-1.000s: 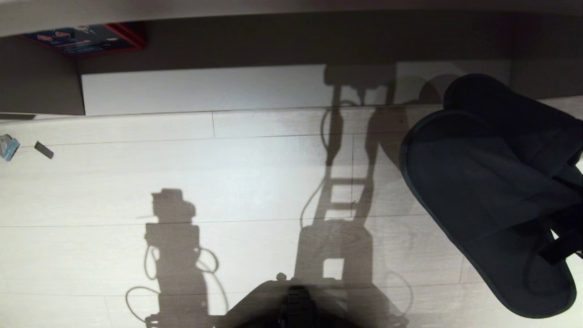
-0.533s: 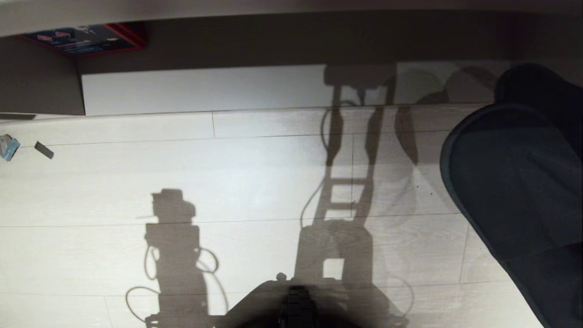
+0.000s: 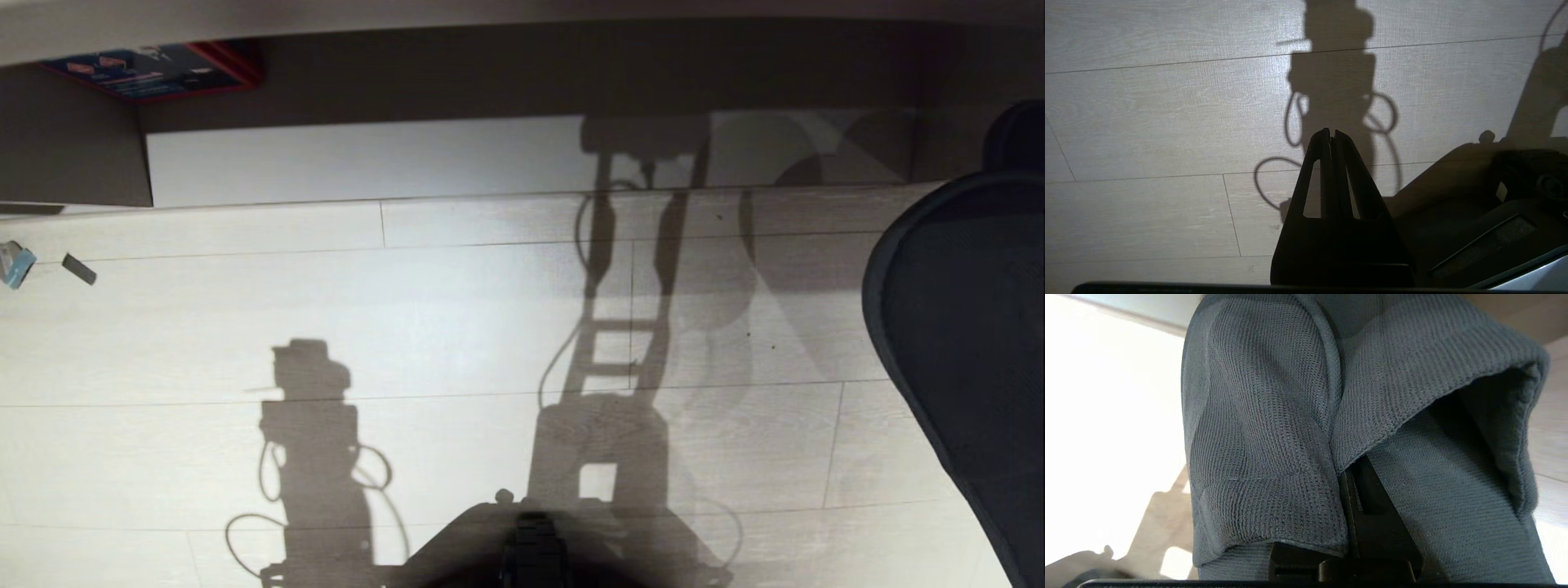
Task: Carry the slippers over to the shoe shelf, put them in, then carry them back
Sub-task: Place the slippers on the floor
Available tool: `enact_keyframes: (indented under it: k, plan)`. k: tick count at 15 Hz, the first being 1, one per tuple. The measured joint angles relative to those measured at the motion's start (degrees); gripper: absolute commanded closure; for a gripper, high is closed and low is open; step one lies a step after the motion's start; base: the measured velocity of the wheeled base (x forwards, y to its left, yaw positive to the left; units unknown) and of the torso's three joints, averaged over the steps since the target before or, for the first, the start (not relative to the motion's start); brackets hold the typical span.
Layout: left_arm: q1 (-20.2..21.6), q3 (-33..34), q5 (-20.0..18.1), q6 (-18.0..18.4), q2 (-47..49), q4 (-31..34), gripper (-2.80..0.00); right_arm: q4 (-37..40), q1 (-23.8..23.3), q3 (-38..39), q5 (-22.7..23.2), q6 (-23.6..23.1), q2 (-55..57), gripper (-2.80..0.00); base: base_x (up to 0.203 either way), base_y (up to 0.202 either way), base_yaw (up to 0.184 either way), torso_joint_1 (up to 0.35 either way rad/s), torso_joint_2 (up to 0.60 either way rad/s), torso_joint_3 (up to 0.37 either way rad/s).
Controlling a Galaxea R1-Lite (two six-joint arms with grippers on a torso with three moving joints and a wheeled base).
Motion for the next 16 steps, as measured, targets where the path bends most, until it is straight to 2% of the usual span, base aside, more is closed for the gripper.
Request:
enact_keyframes:
  k: [6, 11, 13, 16]
  plan:
    - [0.0, 0.0, 0.0, -0.1, 0.0, 0.0, 0.00, 0.1, -6.7, 0.8, 1.9, 0.0, -4.9, 0.00, 0.000, 0.000, 0.000, 0.000, 0.00, 0.000]
    - [0.0, 0.0, 0.0, -0.2, 0.0, -0.3, 0.00, 0.0, -8.4, 5.6, 2.8, 0.2, -9.7, 0.00, 0.000, 0.000, 0.000, 0.000, 0.00, 0.000]
    - [0.0, 0.0, 0.0, -0.2, 0.0, -0.4, 0.00, 0.6, -8.6, 7.4, 3.5, 2.0, -12.1, 0.00, 0.000, 0.000, 0.000, 0.000, 0.00, 0.000]
    - [0.0, 0.0, 0.0, -0.2, 0.0, -0.4, 0.00, 5.2, -10.1, 8.7, 4.8, 4.0, -16.8, 0.00, 0.000, 0.000, 0.000, 0.000, 0.00, 0.000]
